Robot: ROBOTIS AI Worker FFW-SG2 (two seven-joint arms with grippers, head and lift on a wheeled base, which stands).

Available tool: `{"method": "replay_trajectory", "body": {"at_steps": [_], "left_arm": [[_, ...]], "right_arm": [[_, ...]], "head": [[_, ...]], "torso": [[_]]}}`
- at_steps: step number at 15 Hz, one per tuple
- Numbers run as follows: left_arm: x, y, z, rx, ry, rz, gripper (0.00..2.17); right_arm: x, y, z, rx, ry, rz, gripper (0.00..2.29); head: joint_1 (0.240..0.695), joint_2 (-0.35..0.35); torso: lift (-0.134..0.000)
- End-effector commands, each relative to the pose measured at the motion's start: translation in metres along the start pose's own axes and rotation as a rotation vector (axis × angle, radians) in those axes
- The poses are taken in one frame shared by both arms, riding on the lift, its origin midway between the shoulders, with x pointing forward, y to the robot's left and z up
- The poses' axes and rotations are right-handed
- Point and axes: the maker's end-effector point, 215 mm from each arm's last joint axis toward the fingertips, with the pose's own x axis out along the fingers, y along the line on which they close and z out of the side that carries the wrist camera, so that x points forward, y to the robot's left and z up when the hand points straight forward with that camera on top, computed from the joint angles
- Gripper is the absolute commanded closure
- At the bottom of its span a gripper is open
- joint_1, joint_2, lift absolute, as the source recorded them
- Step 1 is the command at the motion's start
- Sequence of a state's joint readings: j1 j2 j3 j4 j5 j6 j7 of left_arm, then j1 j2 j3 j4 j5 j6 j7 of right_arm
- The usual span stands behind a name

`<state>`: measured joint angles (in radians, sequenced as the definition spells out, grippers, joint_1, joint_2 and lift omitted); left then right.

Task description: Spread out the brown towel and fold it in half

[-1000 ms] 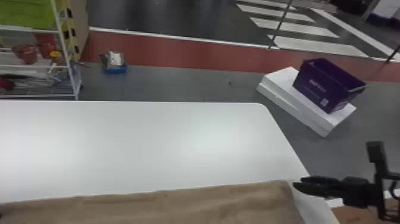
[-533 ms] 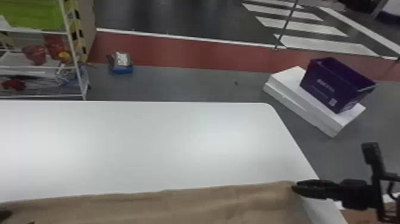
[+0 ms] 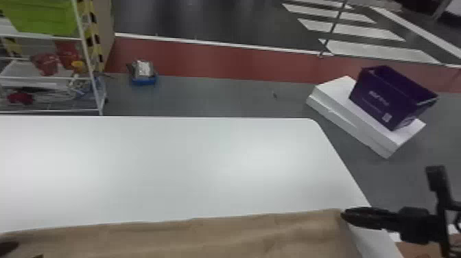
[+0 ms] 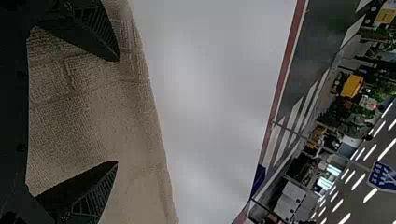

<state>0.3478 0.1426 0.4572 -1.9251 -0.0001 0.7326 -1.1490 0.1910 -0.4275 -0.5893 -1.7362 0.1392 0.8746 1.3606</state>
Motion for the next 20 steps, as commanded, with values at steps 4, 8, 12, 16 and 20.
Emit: {"method": "replay_trajectory", "body": {"at_steps": [4, 8, 12, 16, 20], "left_arm": [[-0.001, 0.001, -0.001, 0.0, 0.002, 0.001, 0.1], [-0.001, 0.0, 0.0, 0.002, 0.0, -0.004, 0.12], [-0.003, 0.001, -0.001, 0.002, -0.001, 0.0, 0.13], [-0.003, 0.002, -0.001, 0.002, -0.001, 0.002, 0.14], [-0.003, 0.005, 0.0, 0.009, -0.002, 0.007, 0.14]], "right_arm": [[0.007, 0.003, -0.011, -0.008, 0.039, 0.005, 0.65], [0.024, 0.015, -0.016, -0.031, 0.062, 0.037, 0.71], [0.027, 0.017, -0.006, -0.063, 0.027, 0.054, 1.0], [0.009, 0.003, 0.007, -0.03, -0.048, 0.039, 1.09], [0.0, -0.017, -0.002, 0.133, -0.084, 0.058, 1.09]], "head": [[0.695, -0.244], [0.695, -0.234], [0.695, -0.208], [0.695, -0.203], [0.695, -0.241]], "torso": [[-0.124], [-0.124], [-0.124], [-0.124], [-0.124]]}}
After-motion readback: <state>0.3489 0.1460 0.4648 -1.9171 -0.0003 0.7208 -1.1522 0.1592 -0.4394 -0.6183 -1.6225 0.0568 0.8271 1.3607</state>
